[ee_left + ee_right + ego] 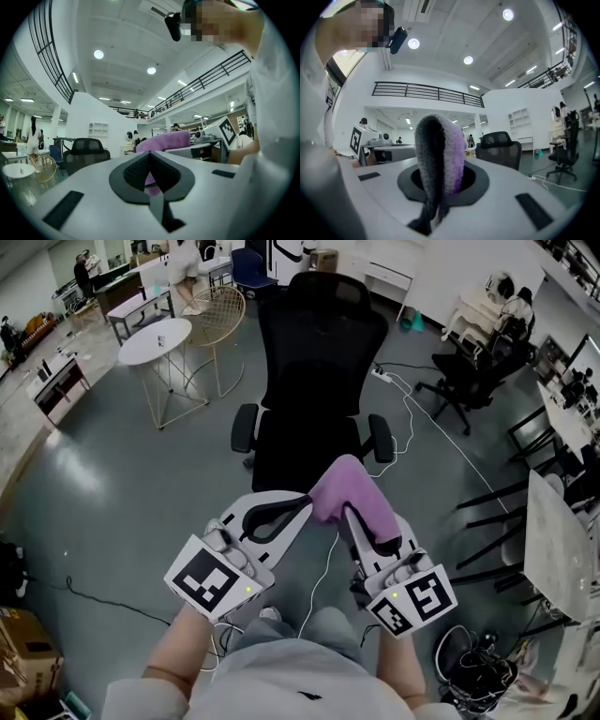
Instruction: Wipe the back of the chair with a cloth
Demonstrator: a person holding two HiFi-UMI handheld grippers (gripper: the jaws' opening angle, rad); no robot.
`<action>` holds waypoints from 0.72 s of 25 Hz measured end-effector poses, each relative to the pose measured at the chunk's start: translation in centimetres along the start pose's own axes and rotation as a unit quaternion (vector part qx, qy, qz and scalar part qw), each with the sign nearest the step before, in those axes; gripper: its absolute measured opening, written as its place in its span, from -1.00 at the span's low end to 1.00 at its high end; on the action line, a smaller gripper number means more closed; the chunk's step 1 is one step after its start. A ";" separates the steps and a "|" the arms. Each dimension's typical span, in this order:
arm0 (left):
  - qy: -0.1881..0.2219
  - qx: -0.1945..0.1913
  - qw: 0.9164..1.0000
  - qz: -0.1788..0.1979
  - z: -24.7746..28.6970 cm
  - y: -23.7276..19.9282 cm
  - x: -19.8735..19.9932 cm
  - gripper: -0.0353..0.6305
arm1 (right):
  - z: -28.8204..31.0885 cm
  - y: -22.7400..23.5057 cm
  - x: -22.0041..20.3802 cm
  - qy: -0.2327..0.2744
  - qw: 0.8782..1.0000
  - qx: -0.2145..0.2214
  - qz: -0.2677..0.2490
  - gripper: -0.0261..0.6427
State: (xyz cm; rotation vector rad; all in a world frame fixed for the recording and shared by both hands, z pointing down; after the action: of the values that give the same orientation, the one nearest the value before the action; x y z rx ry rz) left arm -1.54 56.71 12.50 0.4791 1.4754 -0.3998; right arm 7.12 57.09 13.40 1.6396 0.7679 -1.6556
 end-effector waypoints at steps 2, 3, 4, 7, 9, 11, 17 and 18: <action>0.005 0.000 1.000 0.002 -0.1 -1.1 -0.2 -0.86 | 0.7 -0.1 0.0 0.002 1.000 -0.003 0.004 -0.77; 0.007 0.000 1.000 0.000 -0.2 -1.5 -0.3 -0.86 | 1.0 -0.1 0.0 -0.001 1.000 -0.005 0.004 -0.77; 0.007 0.000 1.000 -0.004 -0.2 -2.0 -0.4 -0.86 | 1.4 0.0 0.0 -0.006 1.000 -0.008 0.002 -0.78; 0.005 0.000 1.000 -0.013 0.0 -3.4 -0.5 -0.86 | 2.6 0.5 0.0 -0.014 1.000 -0.015 0.001 -0.78; 0.010 0.002 1.000 -0.014 0.5 -4.5 -0.8 -0.86 | 3.5 1.2 -0.2 -0.017 1.000 -0.016 0.003 -0.78; 0.009 0.005 1.000 -0.021 1.3 -5.6 -1.1 -0.86 | 4.5 2.2 -0.4 -0.018 1.000 -0.013 0.003 -0.78; 0.010 0.017 1.000 -0.015 4.7 -9.3 -1.2 -0.86 | 8.2 5.9 -0.1 -0.018 1.000 -0.001 0.001 -0.78; 0.010 0.018 1.000 -0.015 5.5 -9.9 -1.1 -0.86 | 8.8 6.7 0.1 -0.017 1.000 0.001 0.002 -0.78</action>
State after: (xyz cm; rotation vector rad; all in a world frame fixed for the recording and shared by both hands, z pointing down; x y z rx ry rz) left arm -2.25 45.43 13.20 0.4918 1.4978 -0.4481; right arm 7.24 46.04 13.97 1.6094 0.7460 -1.6779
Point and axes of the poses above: the fingertips, and each gripper's own axes: z forward along the fingers, y to its right, x out of its top, the point moved 2 cm from there along -z, backward along the fingers, and after that the axes turned 4 degrees about -y, right-handed, at the moved point
